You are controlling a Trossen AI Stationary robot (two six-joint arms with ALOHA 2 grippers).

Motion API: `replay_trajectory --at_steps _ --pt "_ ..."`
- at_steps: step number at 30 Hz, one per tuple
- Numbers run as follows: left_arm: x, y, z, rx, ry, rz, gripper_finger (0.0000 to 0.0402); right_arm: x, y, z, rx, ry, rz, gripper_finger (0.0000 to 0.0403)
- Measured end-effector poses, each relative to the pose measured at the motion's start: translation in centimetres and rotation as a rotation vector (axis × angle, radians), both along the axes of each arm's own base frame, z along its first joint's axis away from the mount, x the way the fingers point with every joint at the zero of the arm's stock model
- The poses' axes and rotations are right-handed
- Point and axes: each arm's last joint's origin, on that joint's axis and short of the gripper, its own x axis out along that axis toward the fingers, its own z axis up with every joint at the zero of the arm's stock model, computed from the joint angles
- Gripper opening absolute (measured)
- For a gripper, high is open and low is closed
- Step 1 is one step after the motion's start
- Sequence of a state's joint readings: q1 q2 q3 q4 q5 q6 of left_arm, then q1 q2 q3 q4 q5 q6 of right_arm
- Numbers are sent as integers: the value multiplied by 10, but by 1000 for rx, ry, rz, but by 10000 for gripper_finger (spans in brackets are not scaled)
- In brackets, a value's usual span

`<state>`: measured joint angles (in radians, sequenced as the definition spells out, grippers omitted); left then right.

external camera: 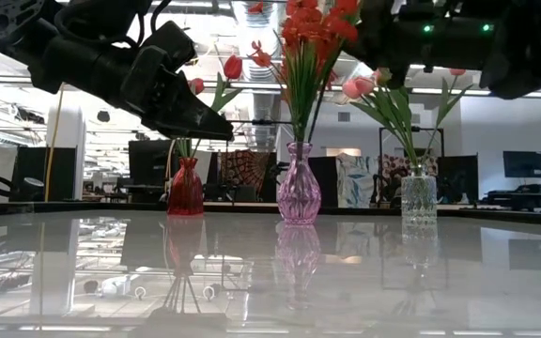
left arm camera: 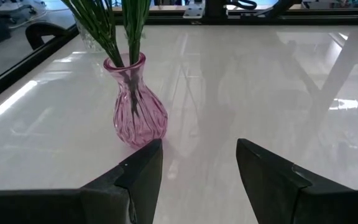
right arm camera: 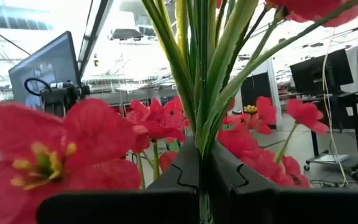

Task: Sort flowers into vase by color
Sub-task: Put the orange flowers into the purple vase

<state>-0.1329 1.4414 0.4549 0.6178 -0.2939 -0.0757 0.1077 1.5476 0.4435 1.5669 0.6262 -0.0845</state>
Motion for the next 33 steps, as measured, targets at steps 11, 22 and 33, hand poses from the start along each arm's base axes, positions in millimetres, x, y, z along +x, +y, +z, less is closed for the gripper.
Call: replay_trajectory --at_steps 11,22,33 --pt "0 0 0 0 0 0 194 6 -6 -1 -4 1 -16 34" --pt "0 0 0 -12 0 4 194 17 -11 -26 17 71 22 34" --pt "0 0 0 -11 1 4 194 24 -10 -47 -2 153 62 35"
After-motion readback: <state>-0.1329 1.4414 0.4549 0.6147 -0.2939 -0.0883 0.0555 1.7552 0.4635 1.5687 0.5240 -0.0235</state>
